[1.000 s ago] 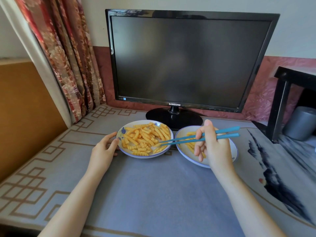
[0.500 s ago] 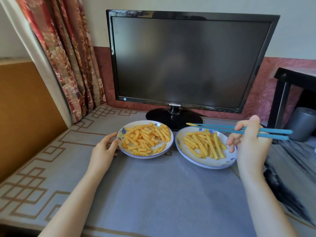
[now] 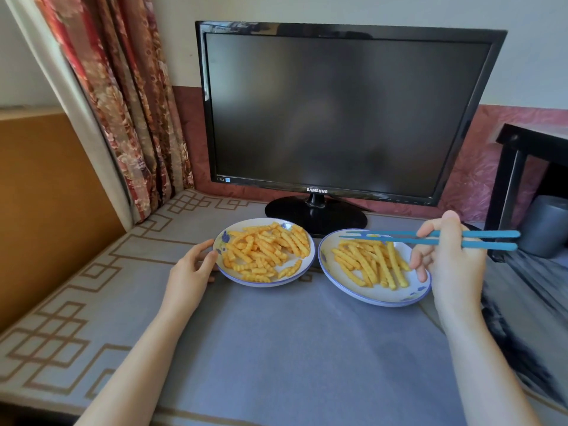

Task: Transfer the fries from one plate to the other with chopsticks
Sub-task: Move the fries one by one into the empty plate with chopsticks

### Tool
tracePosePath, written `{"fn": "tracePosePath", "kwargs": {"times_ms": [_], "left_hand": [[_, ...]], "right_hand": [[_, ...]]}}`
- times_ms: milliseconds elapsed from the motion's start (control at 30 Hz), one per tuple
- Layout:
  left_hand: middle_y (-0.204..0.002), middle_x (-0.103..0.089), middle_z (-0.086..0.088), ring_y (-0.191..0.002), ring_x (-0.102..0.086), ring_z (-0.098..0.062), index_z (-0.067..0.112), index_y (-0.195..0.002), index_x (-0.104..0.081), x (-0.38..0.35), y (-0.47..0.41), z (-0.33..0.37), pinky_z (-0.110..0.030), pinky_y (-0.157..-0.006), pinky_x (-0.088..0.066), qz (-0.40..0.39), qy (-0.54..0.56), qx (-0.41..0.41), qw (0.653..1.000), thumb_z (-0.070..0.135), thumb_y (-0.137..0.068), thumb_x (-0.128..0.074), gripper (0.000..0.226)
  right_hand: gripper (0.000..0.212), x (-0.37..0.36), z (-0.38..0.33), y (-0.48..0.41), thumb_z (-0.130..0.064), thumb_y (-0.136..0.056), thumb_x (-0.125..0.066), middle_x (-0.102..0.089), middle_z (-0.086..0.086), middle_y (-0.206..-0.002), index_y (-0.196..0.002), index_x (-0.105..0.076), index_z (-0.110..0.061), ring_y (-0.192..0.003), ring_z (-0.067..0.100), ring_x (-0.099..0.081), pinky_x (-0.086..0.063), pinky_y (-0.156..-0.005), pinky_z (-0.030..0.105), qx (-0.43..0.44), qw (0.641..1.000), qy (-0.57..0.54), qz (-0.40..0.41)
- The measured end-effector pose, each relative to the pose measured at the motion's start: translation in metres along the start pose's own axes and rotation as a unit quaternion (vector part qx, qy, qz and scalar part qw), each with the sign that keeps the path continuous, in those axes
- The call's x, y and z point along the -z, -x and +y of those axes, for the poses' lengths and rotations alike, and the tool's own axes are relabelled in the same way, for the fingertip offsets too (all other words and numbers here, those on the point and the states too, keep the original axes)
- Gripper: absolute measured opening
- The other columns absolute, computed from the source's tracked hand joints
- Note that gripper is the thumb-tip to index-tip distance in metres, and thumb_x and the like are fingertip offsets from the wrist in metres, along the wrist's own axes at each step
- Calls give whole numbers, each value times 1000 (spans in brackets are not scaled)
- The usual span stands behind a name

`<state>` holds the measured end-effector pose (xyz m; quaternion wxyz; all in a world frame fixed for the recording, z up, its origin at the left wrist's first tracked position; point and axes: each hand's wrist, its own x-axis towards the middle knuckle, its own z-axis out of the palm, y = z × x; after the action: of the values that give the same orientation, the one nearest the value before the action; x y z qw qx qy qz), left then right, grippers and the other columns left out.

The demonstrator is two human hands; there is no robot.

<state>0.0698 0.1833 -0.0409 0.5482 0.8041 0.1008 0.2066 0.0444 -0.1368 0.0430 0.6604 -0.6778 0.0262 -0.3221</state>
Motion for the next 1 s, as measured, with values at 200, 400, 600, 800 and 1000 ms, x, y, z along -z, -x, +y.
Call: {"fn": "tracePosePath", "kwargs": {"times_ms": [200,400,600,800,1000], "left_hand": [[-98,-67,-2,-70,-59,-5,16,-127,-56,0,0,1,-1,-52,-42,1,1,-1,1000,17,-98,-47,31],[-96,-67,-1,-69,-58,-5,17,-126,-57,0,1,1,-2,-52,-43,1,0,-2,1000,16,-98,-47,30],[-98,-67,-2,-69,-59,-4,17,-126,-57,0,-1,-1,-3,-52,-44,0,0,-2,1000,17,-97,-48,30],[-97,-67,-2,-69,-59,-4,17,-126,-57,0,-1,-1,-3,-52,-44,0,-3,-4,1000,17,-97,-47,30],[-96,-68,-3,-68,-59,-4,17,-125,-58,0,-2,-3,-3,-52,-44,0,1,-6,1000,16,-97,-48,29]], "right_hand": [[43,-13,-3,13,-31,-102,-35,-48,14,-42,-66,-51,-13,-33,22,-33,-28,-37,21,-1,998,-17,-67],[44,-35,3,34,-25,-103,-33,-49,12,-42,-68,-51,-6,-32,20,-37,-31,-37,17,8,984,-21,-178],[42,-45,12,44,-39,-92,-35,-53,14,-47,-70,-54,-9,-35,18,-42,-33,-40,14,19,974,-16,-224],[44,-44,13,44,-27,-103,-34,-50,17,-46,-67,-52,-8,-32,15,-41,-32,-38,15,16,975,-34,-218],[44,-44,15,44,-35,-98,-35,-49,26,-48,-69,-53,-8,-32,12,-43,-30,-37,14,25,972,-23,-232]]}}
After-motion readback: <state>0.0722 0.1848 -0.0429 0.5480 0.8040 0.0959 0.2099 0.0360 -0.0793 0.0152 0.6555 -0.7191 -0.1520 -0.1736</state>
